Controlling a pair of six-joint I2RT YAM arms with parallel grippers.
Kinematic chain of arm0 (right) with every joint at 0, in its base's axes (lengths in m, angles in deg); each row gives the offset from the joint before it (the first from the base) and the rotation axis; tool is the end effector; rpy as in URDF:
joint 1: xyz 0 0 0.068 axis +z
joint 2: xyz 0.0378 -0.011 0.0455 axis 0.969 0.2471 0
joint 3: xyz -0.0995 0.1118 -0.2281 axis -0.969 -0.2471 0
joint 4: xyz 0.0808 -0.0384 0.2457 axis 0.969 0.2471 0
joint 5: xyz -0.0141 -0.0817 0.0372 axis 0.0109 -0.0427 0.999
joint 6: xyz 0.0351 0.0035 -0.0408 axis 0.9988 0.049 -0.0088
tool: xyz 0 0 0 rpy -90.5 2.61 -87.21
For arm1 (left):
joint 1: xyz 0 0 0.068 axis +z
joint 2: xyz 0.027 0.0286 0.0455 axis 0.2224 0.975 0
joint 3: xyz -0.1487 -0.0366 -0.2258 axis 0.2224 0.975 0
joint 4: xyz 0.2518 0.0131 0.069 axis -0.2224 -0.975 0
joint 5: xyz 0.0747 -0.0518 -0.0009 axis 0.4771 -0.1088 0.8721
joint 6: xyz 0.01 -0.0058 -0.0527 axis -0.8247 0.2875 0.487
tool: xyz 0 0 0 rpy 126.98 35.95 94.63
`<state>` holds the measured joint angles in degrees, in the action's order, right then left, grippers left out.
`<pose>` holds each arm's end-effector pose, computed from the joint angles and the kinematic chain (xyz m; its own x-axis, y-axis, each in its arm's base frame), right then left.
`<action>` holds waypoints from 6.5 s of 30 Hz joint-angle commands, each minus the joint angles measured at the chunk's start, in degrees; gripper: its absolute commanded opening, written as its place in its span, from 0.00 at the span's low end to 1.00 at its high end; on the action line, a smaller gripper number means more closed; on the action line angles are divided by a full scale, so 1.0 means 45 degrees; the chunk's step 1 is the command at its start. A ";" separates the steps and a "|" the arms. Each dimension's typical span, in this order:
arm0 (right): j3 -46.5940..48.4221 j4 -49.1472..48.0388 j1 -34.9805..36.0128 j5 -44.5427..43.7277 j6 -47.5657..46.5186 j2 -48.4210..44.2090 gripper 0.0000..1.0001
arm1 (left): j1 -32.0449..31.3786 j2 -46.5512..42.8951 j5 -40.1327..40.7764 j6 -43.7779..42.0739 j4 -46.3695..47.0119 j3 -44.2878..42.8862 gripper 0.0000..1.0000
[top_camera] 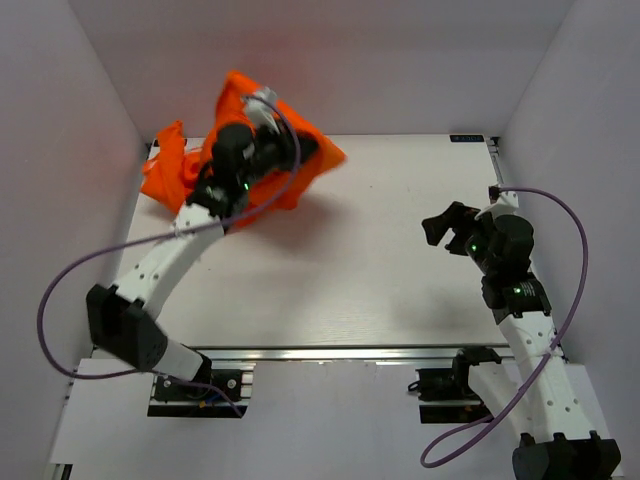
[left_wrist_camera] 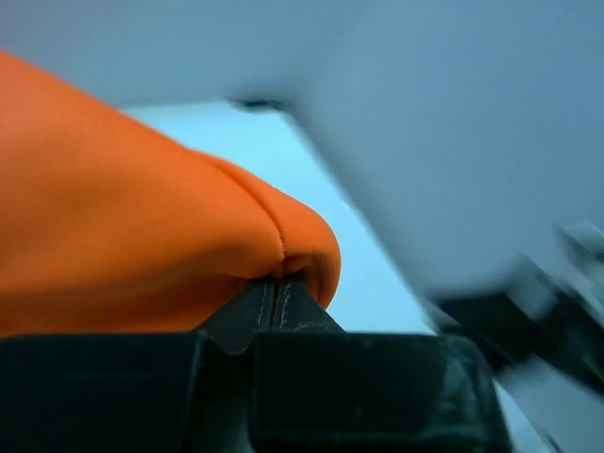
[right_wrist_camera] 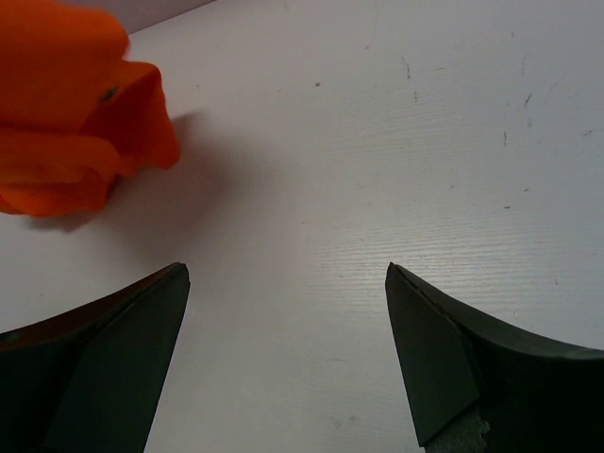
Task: Zip up the jacket
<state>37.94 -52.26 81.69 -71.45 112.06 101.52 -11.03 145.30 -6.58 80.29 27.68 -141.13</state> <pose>0.1732 0.0227 0.3212 -0.3042 0.3450 -0.8879 -0.1156 0.9118 0.3939 0.3253 -0.1522 0.4172 -0.3686 -0.3619 -0.8563 0.4661 0.7250 -0.5071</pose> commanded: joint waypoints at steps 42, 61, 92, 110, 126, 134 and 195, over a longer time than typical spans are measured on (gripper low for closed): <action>0.4450 0.1413 1.0794 -0.6051 0.0828 0.7729 0.89 | 0.1478 0.4592 0.5767 0.1297 -0.5597 0.0081 0.98; 0.3748 0.3308 0.2646 -0.7294 0.1689 0.3767 0.00 | 0.1615 0.1481 0.8185 0.2563 -0.6963 0.2771 0.00; 0.5115 0.2374 0.7293 -0.4493 -0.3483 0.5952 0.89 | 0.1596 -0.5048 0.6336 0.3526 -0.8530 0.6406 0.98; 0.8081 0.1043 1.1108 -0.9198 -0.3879 1.3961 0.57 | 0.0209 -0.4738 0.4180 0.3737 -0.5229 1.0859 0.98; 0.6989 0.0848 0.4065 -0.7881 -0.1126 1.0545 0.00 | 0.0209 -0.3855 0.6564 0.3953 -0.5851 1.0509 0.98; 0.8492 0.2875 0.1030 -0.5553 -0.1826 1.0547 0.66 | 0.0209 -0.3777 0.6527 0.3291 -0.6631 0.9339 0.98; 0.0487 0.0678 0.7201 -0.4477 -0.5280 0.4629 0.89 | -0.6237 -0.6575 0.8674 -0.1205 -0.4782 0.7068 0.00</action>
<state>42.11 -42.88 113.15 -89.37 92.35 124.29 -39.23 129.85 28.96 70.54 4.14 -108.22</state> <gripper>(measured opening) 0.895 0.032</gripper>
